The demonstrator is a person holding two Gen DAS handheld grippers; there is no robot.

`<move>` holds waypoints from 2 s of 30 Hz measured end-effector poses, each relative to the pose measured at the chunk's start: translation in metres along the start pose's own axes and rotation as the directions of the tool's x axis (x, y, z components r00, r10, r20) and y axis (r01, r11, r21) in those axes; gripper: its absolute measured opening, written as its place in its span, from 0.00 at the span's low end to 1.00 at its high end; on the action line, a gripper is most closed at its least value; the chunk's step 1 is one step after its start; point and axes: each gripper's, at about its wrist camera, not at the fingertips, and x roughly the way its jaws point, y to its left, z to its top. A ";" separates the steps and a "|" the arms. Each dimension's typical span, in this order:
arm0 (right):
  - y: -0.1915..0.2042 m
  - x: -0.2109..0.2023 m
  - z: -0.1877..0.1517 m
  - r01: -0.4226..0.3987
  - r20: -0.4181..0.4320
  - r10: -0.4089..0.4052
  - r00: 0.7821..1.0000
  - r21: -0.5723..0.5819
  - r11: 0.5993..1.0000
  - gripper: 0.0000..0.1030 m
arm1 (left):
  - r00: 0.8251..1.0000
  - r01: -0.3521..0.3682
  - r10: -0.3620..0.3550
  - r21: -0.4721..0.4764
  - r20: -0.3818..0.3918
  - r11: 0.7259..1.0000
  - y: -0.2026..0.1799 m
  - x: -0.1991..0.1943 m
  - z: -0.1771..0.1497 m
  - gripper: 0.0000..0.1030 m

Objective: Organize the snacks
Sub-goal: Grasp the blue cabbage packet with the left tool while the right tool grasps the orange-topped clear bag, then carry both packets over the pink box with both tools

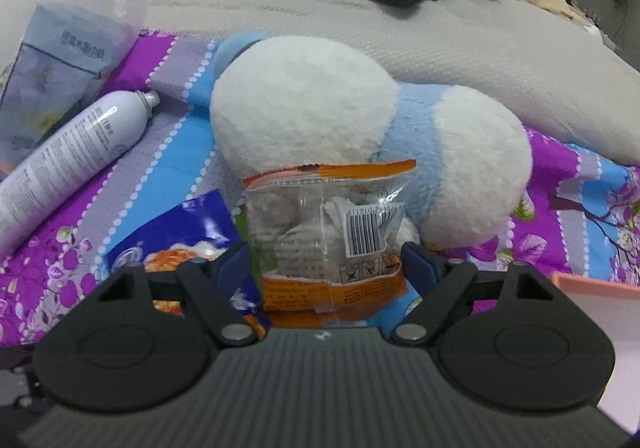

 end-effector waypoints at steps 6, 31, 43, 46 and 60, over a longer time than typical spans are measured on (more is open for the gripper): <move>0.002 -0.024 -0.008 -0.014 0.024 0.013 1.000 0.019 1.000 0.78 | 1.000 -0.008 0.008 0.038 -0.001 0.999 -0.001 -0.019 -0.004 0.36; 0.039 -0.207 -0.133 -0.087 0.214 0.063 0.975 0.102 0.991 0.77 | 0.987 -0.120 0.102 0.150 0.125 0.981 0.009 -0.200 -0.120 0.34; 0.048 -0.270 -0.176 -0.096 0.254 0.058 0.966 0.139 0.986 0.77 | 0.983 -0.102 0.066 0.207 0.174 0.973 -0.012 -0.262 -0.145 0.34; 0.047 -0.285 -0.181 -0.092 0.270 0.050 0.962 0.144 0.985 0.77 | 0.981 -0.077 0.037 0.209 0.192 0.975 -0.017 -0.276 -0.145 0.34; 0.019 -0.340 -0.192 -0.051 0.374 -0.036 0.927 0.218 0.975 0.77 | 0.961 -0.014 -0.067 0.293 0.267 0.956 -0.071 -0.333 -0.131 0.34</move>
